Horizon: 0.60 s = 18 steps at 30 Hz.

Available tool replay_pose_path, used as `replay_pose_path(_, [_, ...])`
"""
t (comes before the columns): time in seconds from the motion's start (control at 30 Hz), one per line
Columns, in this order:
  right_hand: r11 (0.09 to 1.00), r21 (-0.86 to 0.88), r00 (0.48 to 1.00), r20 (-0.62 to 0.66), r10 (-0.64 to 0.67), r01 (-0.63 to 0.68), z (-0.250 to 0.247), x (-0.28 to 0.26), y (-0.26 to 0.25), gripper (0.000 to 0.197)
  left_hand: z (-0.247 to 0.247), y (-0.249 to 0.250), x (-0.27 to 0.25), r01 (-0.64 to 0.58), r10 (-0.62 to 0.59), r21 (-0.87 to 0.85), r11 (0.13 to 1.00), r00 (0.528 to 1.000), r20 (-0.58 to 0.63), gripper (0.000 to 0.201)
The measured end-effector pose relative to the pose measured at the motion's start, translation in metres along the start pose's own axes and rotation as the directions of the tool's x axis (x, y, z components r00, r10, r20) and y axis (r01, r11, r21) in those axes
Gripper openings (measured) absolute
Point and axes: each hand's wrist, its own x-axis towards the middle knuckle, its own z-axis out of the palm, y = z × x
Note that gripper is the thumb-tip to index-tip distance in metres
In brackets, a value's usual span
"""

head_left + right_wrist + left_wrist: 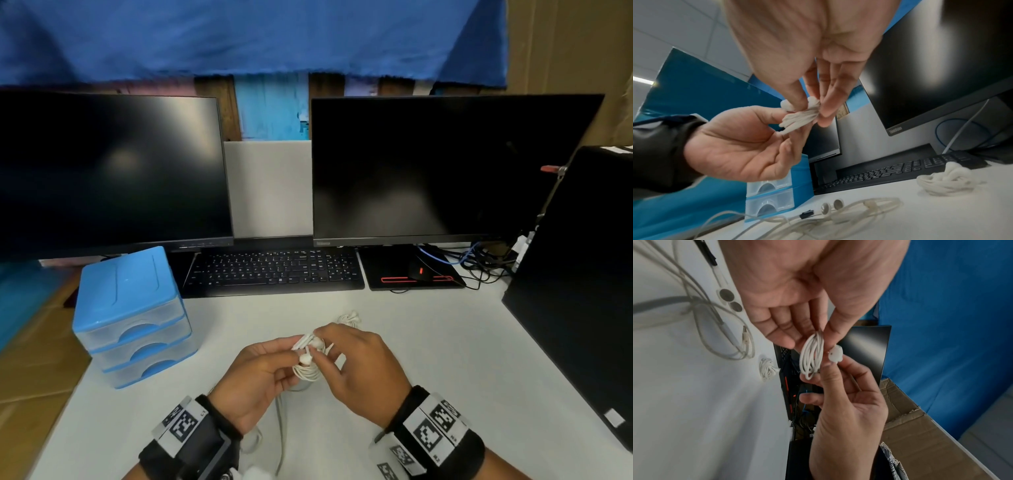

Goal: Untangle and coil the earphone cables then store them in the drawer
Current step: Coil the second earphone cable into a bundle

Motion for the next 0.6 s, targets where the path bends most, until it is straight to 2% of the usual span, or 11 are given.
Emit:
replay_pose_path(0.1, [0.998, 0.05, 0.999, -0.027, 0.028, -0.027, 0.001, 0.0, 0.002, 0.015, 0.002, 0.0, 0.0, -0.011, 0.011, -0.024, 1.0, 1.0, -0.007, 0.031])
replay_pose_path(0.27, [0.994, -0.098, 0.997, -0.052, -0.059, 0.053, 0.009, -0.002, 0.0, 0.018, 0.001, 0.0, -0.001, 0.033, -0.034, -0.05, 0.998, 0.999, -0.008, 0.029])
replay_pose_path(0.37, [0.997, -0.082, 1.0, -0.02, 0.008, -0.009, 0.01, -0.002, -0.002, 0.03, 0.001, -0.002, -0.003, 0.07, -0.07, -0.006, 0.997, 0.997, 0.04, 0.025])
replay_pose_path(0.47, [0.995, 0.012, 0.994, 0.04, 0.101, -0.101, 0.009, -0.001, 0.001, 0.038, 0.001, -0.004, -0.003, 0.093, -0.096, 0.044, 0.995, 0.993, 0.064, 0.028])
replay_pose_path(0.53, [0.972, 0.146, 0.983, 0.038, 0.179, -0.182, 0.008, 0.0, 0.004, 0.032, 0.002, -0.006, -0.003, 0.105, -0.11, 0.058, 0.993, 0.991, 0.078, 0.032])
replay_pose_path(0.6, [0.944, 0.258, 0.979, 0.024, 0.204, -0.204, 0.006, 0.0, 0.005, 0.017, 0.003, -0.009, -0.003, 0.117, -0.12, 0.056, 0.992, 0.99, 0.07, 0.035])
